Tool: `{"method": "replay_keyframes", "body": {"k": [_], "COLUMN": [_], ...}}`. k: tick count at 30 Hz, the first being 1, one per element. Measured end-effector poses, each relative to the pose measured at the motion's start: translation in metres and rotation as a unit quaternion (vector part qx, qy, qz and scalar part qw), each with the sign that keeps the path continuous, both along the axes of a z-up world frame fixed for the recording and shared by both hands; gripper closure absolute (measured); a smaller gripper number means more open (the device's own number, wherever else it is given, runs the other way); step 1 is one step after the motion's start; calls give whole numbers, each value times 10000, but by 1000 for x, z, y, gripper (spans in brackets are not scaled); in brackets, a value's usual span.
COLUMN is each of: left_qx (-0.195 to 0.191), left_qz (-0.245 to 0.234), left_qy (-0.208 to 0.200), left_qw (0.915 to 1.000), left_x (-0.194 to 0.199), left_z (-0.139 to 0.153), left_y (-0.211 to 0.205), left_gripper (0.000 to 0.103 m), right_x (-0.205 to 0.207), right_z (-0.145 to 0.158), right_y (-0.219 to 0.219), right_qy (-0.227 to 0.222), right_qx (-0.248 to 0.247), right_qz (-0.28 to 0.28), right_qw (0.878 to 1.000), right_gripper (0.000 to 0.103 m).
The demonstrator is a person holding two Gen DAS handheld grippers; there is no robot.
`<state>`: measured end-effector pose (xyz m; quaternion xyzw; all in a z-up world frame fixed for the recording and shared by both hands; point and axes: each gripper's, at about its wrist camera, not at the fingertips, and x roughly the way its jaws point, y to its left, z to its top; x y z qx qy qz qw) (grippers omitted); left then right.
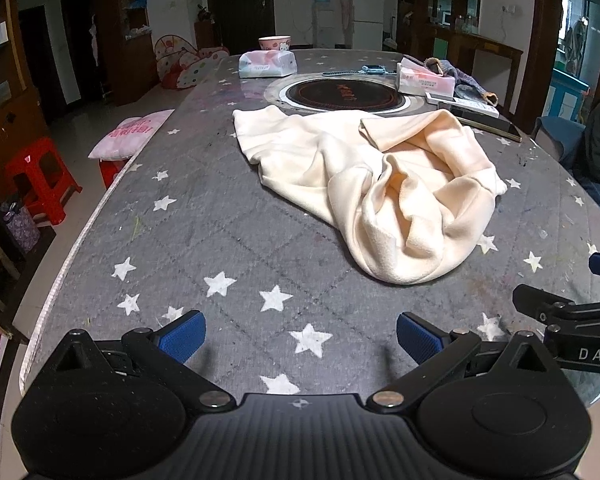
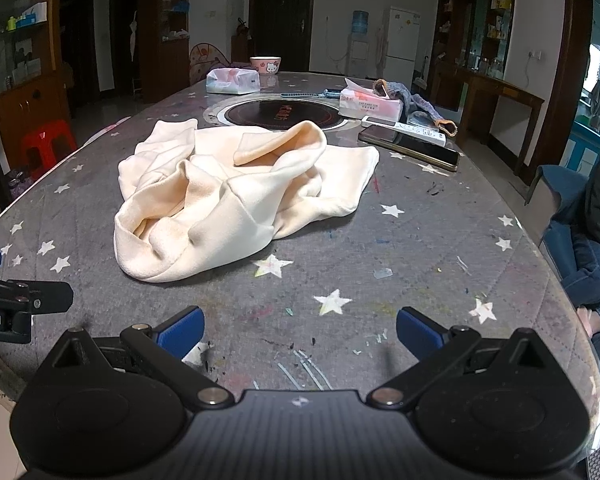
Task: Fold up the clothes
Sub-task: 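Move both grippers toward the crumpled cream shirt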
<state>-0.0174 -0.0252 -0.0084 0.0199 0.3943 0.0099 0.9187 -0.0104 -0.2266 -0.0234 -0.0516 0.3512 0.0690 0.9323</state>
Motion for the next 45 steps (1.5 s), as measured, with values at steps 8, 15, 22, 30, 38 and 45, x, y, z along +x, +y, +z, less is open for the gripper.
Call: {"method": "replay_keyframes", "body": {"k": [8, 15, 22, 30, 38, 45], "left_qx": [21, 30, 36, 35, 20, 29], "left_qz": [9, 6, 45, 33, 57, 63], "left_qy": [35, 60, 96, 92, 100, 57], "left_qw": [10000, 10000, 9999, 9999, 9999, 10000], "left_x": [6, 14, 23, 29, 35, 42], "left_z": [0, 0, 0, 1, 4, 8], "left_y": [0, 1, 4, 5, 7, 9], "left_gripper": [0, 0, 0, 0, 0, 0], "right_x": [6, 12, 21, 29, 35, 43], "right_z": [1, 2, 3, 5, 10, 18], "right_y": [1, 4, 5, 8, 6, 7], "right_qy": [20, 26, 41, 21, 9, -65], "right_qx": [-7, -17, -9, 12, 41, 2], "right_qz": [19, 55, 82, 147, 197, 311], "right_qw": [10000, 10000, 10000, 9999, 9998, 9995], "right_gripper": [0, 0, 0, 0, 0, 0]}}
